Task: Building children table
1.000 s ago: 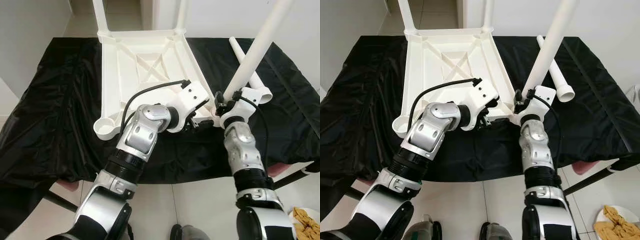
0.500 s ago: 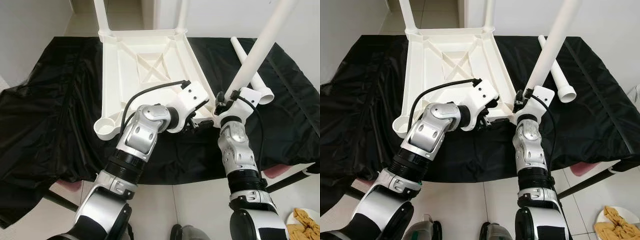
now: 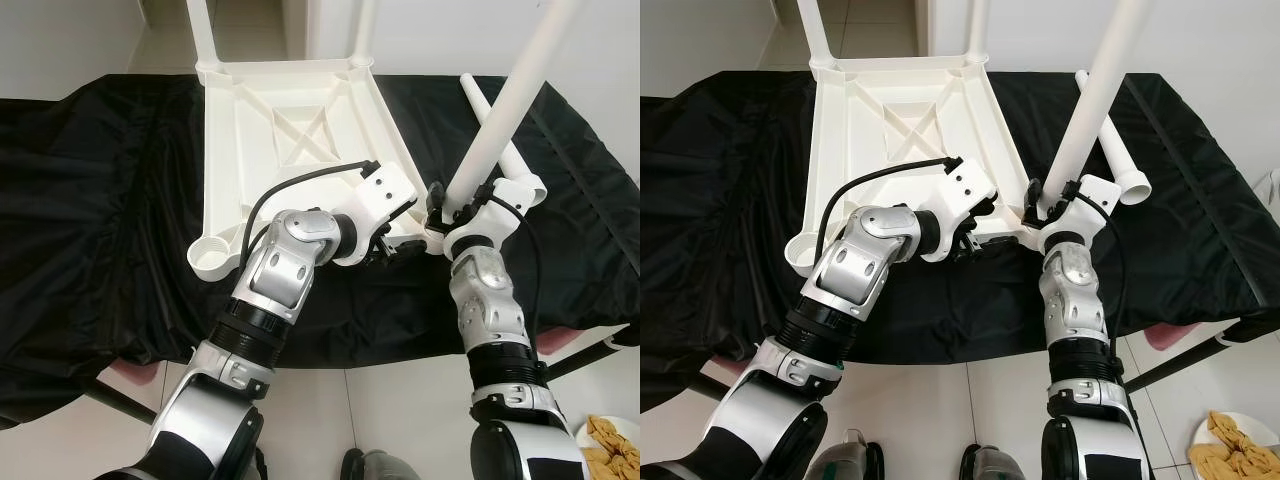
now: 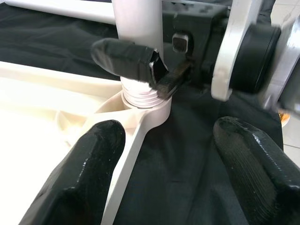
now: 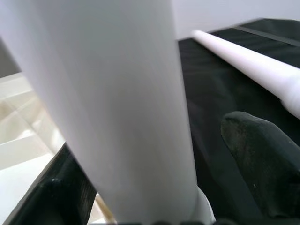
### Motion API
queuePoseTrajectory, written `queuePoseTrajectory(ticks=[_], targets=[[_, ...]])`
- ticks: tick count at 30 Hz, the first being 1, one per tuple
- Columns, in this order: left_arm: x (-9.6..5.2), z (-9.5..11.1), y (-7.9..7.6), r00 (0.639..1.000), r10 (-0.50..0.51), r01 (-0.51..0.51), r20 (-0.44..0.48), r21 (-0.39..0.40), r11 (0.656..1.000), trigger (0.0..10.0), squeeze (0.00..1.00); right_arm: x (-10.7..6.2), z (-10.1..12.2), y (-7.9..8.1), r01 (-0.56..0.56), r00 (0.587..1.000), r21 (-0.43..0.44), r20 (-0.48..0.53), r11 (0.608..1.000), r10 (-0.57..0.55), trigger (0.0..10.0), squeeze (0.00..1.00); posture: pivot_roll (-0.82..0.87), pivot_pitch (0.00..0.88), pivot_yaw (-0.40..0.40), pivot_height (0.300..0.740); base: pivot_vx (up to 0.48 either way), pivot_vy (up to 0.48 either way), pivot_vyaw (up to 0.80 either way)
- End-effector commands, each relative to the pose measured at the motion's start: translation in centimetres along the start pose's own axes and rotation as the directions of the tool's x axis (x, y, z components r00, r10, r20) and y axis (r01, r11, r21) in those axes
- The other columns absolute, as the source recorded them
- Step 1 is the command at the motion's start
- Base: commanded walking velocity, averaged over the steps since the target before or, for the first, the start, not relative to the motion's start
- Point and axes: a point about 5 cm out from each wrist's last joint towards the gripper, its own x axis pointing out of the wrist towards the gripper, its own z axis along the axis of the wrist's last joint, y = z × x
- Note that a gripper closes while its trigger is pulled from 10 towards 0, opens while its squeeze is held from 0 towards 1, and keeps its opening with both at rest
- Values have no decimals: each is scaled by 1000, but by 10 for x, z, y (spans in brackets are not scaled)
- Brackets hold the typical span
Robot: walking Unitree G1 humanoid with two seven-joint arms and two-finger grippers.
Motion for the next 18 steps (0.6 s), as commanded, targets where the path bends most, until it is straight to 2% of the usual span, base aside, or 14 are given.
queuePoseTrajectory(ticks=[1, 6, 8, 15, 18], targets=[[-2, -1, 11, 980, 199, -199, -8, 1, 980, 10000, 0, 2, 3, 0, -89, 996, -3, -9, 996, 89, 10000, 0, 48, 49, -22, 740, 0, 0, 0], [-3, -1, 12, 979, 202, -202, -7, 3, 979, 10000, 0, 4, 7, -3, -199, 980, -45, -16, 979, 198, 10000, 0, 47, 48, -21, 740, 0, 0, 0], [-3, -1, 13, 979, 204, -204, -7, 4, 979, 10000, 0, 3, 6, -5, -313, 949, -84, -46, 946, 311, 10000, 0, 48, 48, -20, 740, 0, 0, 0], [-4, -1, 14, 978, 206, -206, -8, 5, 978, 10000, 0, 3, 2, -13, -444, 894, -79, -112, 893, 434, 10000, 0, 50, 51, -20, 740, 0, 0, 0], [-4, -1, 14, 978, 206, -206, -8, 6, 979, 10000, 0, 3, 1, -21, -531, 843, -87, -154, 843, 516, 10000, 0, 51, 53, -16, 740, 0, 0, 0]])
